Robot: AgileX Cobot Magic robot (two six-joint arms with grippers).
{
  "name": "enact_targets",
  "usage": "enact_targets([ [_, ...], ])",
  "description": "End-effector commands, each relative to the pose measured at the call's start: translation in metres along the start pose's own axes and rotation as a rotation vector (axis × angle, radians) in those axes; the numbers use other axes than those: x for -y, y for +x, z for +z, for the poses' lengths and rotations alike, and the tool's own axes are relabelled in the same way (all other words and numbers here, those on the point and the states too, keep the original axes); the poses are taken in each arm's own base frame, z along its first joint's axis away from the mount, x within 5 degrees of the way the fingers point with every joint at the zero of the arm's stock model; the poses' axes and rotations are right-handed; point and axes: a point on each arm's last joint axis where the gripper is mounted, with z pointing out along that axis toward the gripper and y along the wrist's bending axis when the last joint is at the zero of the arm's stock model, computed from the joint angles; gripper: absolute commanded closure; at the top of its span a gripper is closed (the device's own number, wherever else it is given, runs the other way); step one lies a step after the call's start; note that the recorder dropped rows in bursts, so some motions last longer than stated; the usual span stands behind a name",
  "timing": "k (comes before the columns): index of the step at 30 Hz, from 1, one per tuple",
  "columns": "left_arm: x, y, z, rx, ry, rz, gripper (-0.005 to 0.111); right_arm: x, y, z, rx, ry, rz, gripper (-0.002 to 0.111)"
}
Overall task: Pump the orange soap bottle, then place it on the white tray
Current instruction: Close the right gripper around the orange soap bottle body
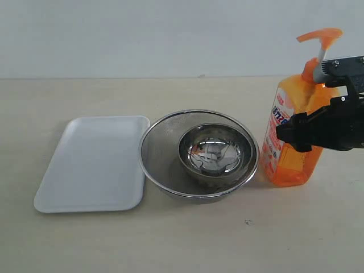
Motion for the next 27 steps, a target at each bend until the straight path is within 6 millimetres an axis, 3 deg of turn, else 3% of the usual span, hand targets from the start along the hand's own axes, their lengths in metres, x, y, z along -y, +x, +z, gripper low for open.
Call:
enact_targets([
  [1, -0.0004, 0.0011, -0.0001, -0.002, 0.000, 0.002, 0.102, -0.0024, 0.0029, 0.0030, -0.007, -0.038, 0.022, 0.108],
  [27, -0.0004, 0.0011, -0.0001, -0.002, 0.000, 0.002, 0.102, -0.0050, 0.0025, 0.0033, -0.002, -0.068, 0.011, 0.108],
])
